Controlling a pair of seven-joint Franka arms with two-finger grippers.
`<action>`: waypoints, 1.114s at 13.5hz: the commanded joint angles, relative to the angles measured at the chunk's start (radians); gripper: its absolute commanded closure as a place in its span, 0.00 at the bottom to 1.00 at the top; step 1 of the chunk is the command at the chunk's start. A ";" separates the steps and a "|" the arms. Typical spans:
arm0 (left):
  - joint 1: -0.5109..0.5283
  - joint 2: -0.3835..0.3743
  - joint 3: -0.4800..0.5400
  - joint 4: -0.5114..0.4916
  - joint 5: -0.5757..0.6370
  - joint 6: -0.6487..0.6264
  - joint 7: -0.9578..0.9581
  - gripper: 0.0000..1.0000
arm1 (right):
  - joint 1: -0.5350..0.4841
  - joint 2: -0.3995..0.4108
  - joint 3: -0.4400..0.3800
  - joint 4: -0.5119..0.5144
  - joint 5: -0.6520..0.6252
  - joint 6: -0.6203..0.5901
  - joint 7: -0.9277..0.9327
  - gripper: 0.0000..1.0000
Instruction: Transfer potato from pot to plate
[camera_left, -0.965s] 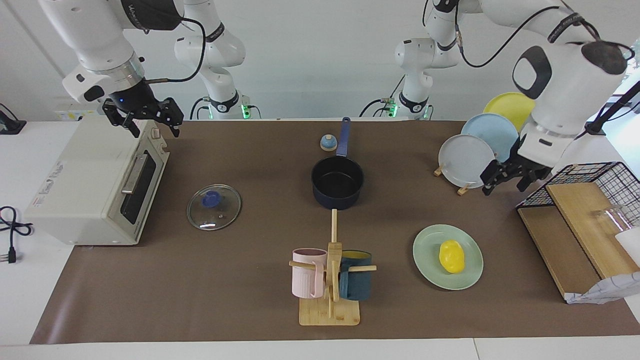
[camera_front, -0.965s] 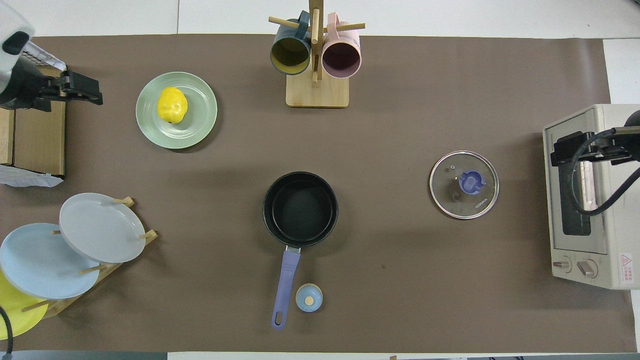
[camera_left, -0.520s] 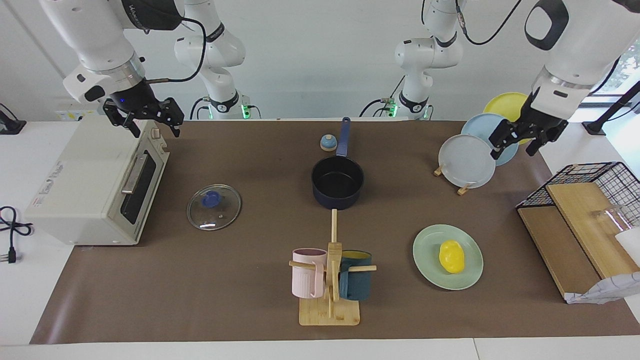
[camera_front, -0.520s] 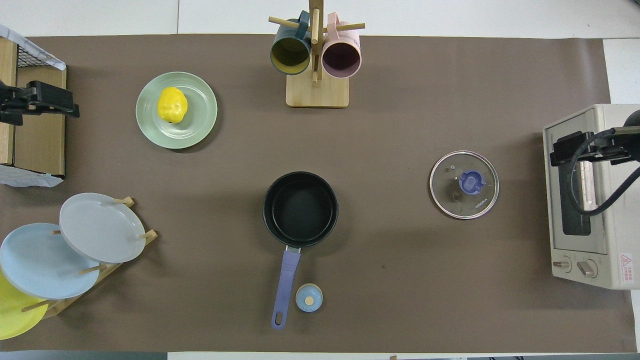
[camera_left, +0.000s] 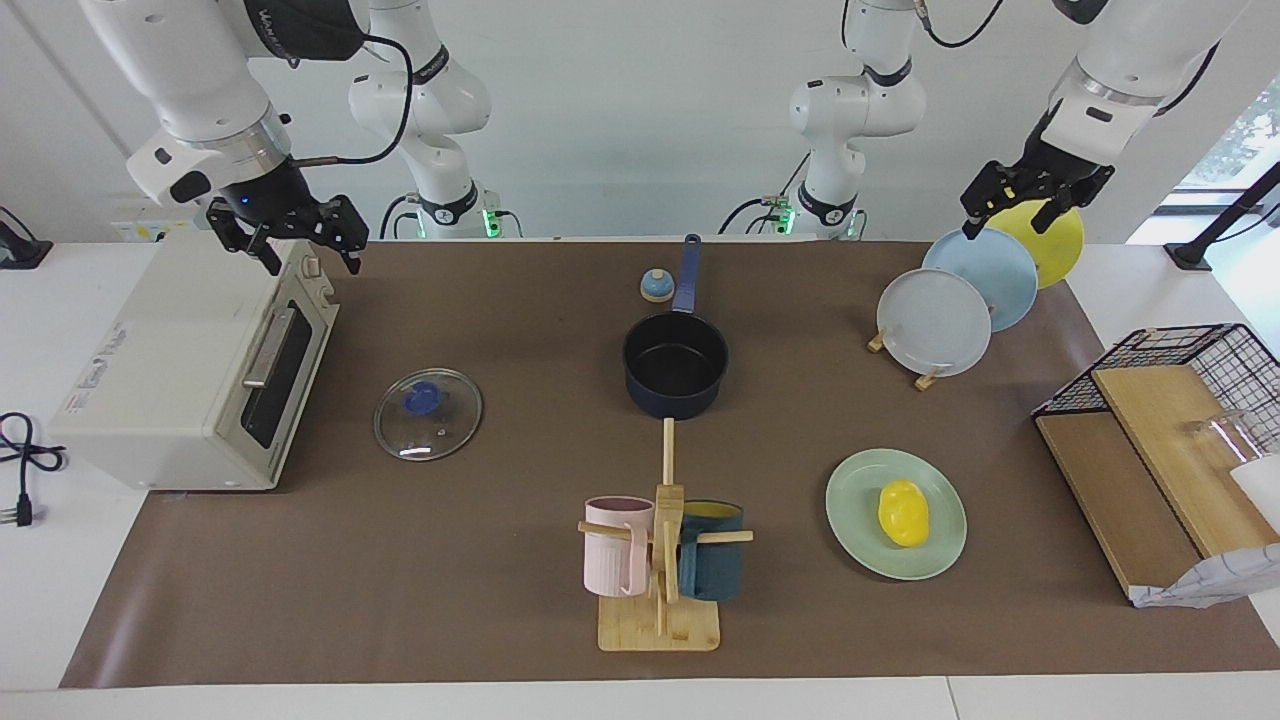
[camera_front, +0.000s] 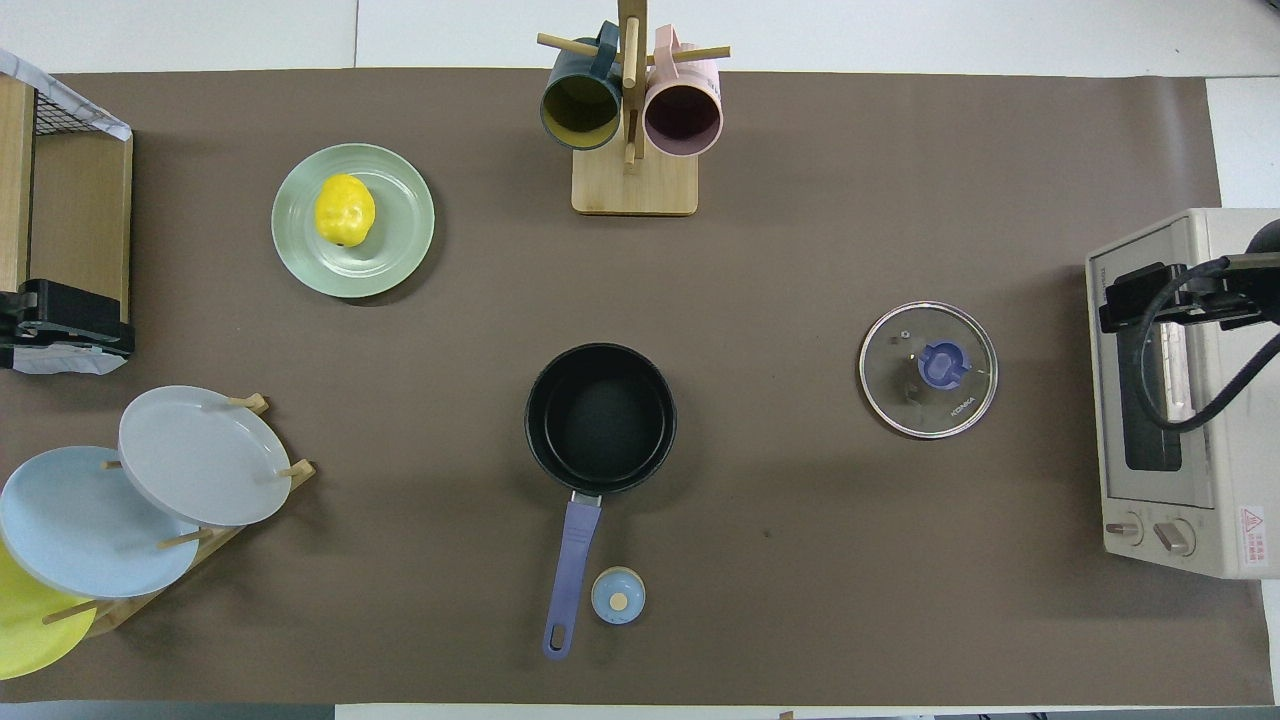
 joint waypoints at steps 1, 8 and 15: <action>-0.004 0.061 0.004 0.128 0.004 -0.058 0.013 0.00 | -0.002 0.004 0.001 0.004 0.017 0.005 0.006 0.00; -0.002 -0.009 -0.001 0.014 0.001 0.012 0.018 0.00 | -0.002 0.004 0.001 0.004 0.017 0.004 0.006 0.00; 0.004 -0.012 -0.007 0.019 0.000 0.005 0.018 0.00 | -0.002 0.004 0.001 0.004 0.017 0.002 0.006 0.00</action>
